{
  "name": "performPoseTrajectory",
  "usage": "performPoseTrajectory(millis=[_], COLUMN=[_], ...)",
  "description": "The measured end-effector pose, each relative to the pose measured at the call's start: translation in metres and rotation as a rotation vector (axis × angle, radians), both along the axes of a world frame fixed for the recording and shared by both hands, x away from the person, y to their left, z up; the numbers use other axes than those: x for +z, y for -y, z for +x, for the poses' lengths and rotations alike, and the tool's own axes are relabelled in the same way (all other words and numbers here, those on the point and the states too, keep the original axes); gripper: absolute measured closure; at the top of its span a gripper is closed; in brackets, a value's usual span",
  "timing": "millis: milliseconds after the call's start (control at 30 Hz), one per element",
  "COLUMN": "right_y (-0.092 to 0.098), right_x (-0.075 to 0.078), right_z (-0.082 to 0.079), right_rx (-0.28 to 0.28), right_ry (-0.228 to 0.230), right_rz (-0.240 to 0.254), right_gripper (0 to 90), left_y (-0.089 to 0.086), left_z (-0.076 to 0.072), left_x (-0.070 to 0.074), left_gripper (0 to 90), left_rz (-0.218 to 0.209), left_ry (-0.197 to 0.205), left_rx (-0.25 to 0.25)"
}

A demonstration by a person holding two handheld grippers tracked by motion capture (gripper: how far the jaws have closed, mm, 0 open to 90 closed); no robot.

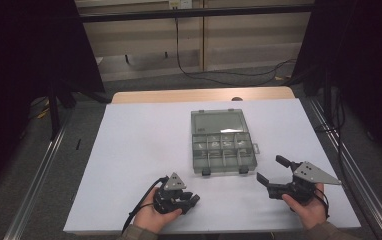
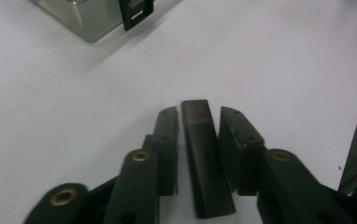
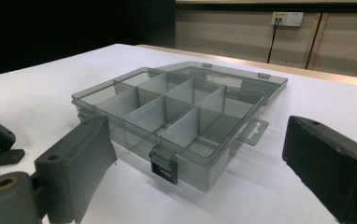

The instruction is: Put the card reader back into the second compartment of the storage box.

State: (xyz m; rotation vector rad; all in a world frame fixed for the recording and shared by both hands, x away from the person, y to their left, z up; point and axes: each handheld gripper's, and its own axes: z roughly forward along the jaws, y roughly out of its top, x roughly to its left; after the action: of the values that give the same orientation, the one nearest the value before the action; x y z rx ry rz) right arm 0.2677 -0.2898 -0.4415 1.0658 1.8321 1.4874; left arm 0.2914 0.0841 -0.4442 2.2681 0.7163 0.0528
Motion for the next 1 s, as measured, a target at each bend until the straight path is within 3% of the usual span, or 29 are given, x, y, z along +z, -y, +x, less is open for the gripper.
performPoseTrajectory(millis=[167, 267, 367, 533, 833, 1000], right_y=[-0.0007, -0.0007, -0.0011, -0.0008, -0.0009, -0.0001], right_x=[0.0003, 0.0005, 0.0004, 0.0003, -0.0003, -0.0002], right_z=[-0.0001, 0.0003, 0.0003, 0.0004, 0.0011, 0.0007], right_rx=[0.002, 0.002, 0.008, 0.010, 0.014, 0.012], right_ry=[0.001, 0.003, 0.002, 0.002, -0.003, -0.003], right_rz=[-0.002, -0.002, 0.002, -0.001, -0.001, 0.000], right_gripper=[7.9, 8.0, 8.1, 8.1, 8.2, 8.3], left_y=[0.0031, 0.0032, 0.0040, 0.0009, -0.0017, -0.0003], left_z=[-0.0009, 0.0014, -0.0001, 0.0008, -0.0020, -0.0045], left_x=[0.0011, 0.0007, -0.0002, -0.0017, -0.0006, -0.0008], left_gripper=[73.8, 73.7, 73.5, 73.0, 70.1, 73.3], left_rz=[0.025, 0.015, 0.016, -0.016, 0.006, 0.024], left_ry=[0.011, 0.003, 0.024, 0.005, 0.022, 0.029], left_rx=[-0.001, -0.002, -0.002, 0.016, 0.042, 0.053])
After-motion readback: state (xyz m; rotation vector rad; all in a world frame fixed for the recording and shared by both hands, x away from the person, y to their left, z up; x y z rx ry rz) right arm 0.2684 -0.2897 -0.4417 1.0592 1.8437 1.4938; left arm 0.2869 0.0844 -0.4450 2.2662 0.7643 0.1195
